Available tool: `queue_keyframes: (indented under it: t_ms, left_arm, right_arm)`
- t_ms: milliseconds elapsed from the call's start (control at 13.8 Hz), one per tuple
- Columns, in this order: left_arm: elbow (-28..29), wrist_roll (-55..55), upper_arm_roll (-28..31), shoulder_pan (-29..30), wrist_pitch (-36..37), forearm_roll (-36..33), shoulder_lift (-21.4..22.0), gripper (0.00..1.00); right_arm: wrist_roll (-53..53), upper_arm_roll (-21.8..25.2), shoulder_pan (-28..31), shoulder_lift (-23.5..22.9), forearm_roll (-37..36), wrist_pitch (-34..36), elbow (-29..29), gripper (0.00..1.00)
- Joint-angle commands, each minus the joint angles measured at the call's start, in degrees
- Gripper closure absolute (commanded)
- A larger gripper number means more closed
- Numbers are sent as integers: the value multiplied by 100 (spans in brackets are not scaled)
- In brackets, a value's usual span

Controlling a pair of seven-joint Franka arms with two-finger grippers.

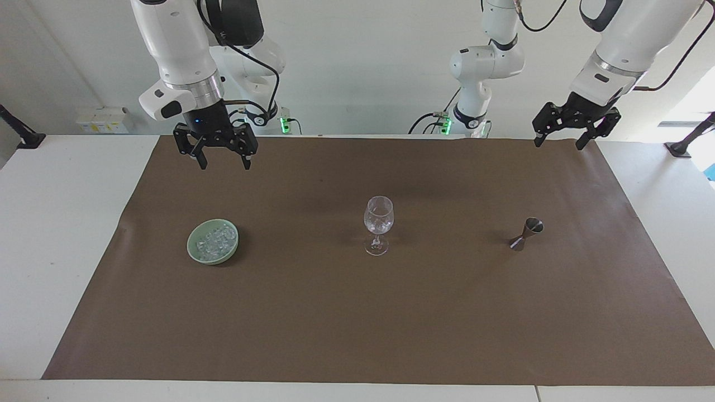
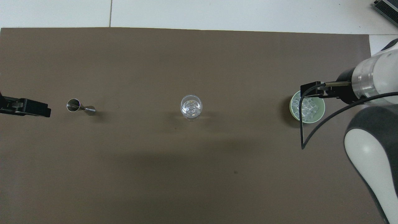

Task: Pour wine and add ice with both arms
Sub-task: 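Lower the green ice cup to its start spot with the right gripper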

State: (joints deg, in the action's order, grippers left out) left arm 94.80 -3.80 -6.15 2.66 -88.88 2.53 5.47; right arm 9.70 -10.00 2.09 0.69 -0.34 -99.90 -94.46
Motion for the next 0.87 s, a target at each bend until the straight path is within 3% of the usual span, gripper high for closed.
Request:
queue_keyframes:
  t_ms: [0,794]
  left_arm:
    - [-67,-94,17,59,151,29,15,0]
    - [-14,-59,17,50,195,29,24,0]
  right_arm:
    - [-117,-63,98,89,-98,-83,-126,0]
    - [-108,-63,98,116,-98,-82,-187,0]
